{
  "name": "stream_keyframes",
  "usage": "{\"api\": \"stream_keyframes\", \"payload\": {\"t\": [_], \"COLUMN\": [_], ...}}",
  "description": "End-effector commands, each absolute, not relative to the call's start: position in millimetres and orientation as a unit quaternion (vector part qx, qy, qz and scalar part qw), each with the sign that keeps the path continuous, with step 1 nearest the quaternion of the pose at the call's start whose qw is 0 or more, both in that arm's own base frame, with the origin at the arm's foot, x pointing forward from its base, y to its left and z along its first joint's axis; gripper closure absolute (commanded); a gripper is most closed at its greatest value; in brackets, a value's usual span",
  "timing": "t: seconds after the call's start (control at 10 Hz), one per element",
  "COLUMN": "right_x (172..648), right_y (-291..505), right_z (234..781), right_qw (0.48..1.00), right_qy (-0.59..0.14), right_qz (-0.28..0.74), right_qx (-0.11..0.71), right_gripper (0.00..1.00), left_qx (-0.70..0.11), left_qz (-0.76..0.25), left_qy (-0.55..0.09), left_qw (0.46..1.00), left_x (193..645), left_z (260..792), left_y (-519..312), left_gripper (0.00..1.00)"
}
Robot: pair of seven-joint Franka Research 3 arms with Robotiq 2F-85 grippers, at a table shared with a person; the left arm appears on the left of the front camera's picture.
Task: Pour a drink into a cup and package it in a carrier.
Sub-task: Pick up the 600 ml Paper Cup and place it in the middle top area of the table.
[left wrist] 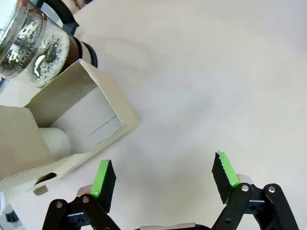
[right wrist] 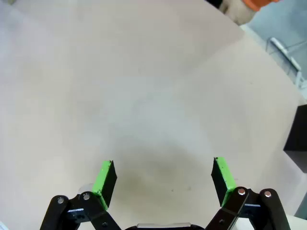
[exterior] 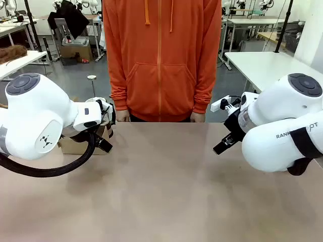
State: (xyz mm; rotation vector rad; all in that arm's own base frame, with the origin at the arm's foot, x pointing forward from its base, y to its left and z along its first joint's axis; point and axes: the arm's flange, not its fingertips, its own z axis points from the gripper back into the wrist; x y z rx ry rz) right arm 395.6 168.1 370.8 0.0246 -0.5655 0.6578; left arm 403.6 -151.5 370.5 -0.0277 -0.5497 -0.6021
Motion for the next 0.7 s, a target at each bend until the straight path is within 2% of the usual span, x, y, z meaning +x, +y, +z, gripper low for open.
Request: {"api": "stream_keyframes", "payload": {"t": [0.0,0.6], "right_x": [395.6,395.6], "right_y": [168.1,168.1], "right_z": [370.8,370.8], "right_qw": [0.907,0.907], "right_qy": [-0.274,-0.274], "right_qz": [0.319,0.319], "right_qx": [0.012,0.012], "right_gripper": [0.00,0.00], "left_qx": [-0.013,-0.013], "left_qz": [-0.293,-0.293], "left_qy": [-0.267,-0.267], "left_qw": [0.918,0.918], "left_x": [403.6,403.6], "left_z": [370.5,370.5], "left_y": [-151.5,-151.5], "left_gripper": [0.00,0.00]}}
